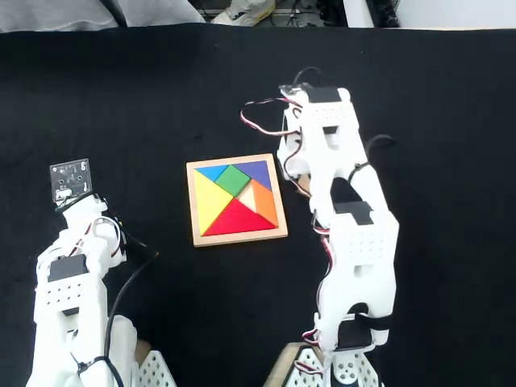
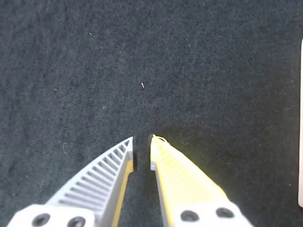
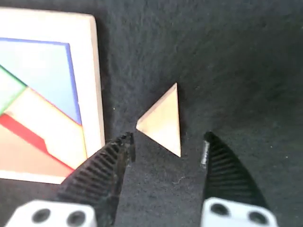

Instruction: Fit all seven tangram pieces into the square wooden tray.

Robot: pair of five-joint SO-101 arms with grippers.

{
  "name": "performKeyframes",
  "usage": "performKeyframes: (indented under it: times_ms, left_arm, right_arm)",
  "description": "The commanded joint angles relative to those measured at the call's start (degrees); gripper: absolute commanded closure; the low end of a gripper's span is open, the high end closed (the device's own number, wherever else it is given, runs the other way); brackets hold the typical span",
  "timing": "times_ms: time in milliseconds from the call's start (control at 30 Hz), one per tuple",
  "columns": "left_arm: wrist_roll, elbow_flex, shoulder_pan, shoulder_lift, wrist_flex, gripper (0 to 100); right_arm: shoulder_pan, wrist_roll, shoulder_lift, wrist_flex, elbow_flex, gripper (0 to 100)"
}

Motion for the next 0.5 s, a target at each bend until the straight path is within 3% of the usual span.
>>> performKeyframes:
  times_ms: [0,467]
  left_arm:
    - [-0.3,-0.3,0.7,-0.8,-1.0,93]
    - [-0.3,-0.3,0.7,-0.8,-1.0,93]
  right_arm:
    - [-1.2,0.6,-0.6,-2.2,1.0,77.9]
    - [-2.5,-2.3,1.4,-4.1,1.4,77.9]
